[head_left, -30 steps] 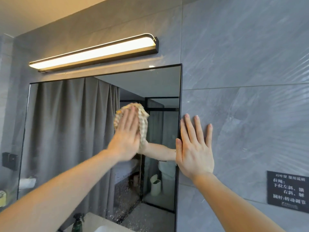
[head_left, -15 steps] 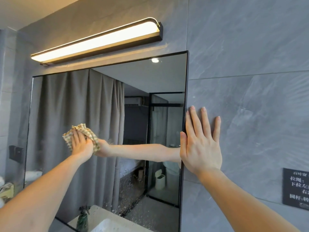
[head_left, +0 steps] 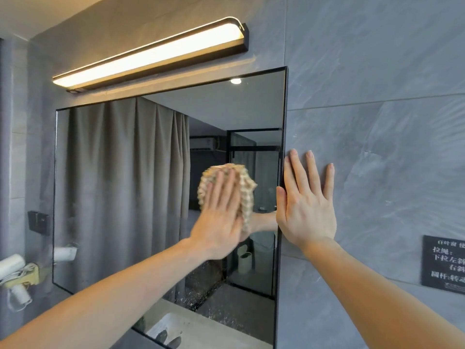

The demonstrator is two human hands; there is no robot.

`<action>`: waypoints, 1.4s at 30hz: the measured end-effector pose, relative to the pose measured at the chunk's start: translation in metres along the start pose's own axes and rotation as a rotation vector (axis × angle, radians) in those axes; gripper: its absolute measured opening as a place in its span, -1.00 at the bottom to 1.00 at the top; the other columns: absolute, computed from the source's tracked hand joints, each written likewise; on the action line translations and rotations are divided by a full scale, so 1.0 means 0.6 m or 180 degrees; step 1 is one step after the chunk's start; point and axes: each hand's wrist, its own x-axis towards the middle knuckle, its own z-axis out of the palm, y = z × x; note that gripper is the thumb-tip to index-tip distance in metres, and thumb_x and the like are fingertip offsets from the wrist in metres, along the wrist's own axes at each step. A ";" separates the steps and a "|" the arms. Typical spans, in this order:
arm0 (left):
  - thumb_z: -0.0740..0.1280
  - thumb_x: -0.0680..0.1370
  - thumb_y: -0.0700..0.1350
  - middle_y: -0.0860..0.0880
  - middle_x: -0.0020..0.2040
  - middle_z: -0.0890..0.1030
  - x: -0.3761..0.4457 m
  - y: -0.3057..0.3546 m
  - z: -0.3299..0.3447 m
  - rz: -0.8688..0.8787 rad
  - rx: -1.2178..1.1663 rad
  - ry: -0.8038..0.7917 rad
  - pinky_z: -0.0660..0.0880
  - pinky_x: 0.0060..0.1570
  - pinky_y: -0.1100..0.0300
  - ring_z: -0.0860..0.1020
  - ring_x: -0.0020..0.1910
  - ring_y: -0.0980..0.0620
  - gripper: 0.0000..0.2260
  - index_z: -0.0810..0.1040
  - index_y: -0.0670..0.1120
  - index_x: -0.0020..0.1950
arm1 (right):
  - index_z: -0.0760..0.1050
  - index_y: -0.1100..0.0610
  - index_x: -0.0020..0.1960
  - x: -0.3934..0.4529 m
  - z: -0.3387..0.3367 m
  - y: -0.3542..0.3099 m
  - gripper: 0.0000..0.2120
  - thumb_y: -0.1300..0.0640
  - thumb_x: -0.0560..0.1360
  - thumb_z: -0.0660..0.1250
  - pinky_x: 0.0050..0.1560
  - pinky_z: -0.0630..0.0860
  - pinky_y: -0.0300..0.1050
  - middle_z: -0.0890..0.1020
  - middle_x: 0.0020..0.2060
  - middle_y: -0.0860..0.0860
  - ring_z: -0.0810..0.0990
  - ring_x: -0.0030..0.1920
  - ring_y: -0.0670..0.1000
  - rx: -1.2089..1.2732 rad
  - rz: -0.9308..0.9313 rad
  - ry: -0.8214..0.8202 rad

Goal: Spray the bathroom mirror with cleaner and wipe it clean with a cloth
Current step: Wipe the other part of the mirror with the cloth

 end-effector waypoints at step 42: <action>-0.02 0.73 0.07 -0.07 0.73 -0.27 0.270 0.019 -0.141 -0.0025 -0.0181 0.0536 -0.18 0.67 -0.21 -0.29 0.70 -0.12 -0.37 -0.22 -0.06 0.73 | 0.15 0.18 0.70 -0.002 -0.005 0.002 -0.43 0.02 0.73 0.04 0.68 -0.09 0.36 0.16 0.71 0.04 0.00 0.73 0.16 0.0097 -0.0035 0.0072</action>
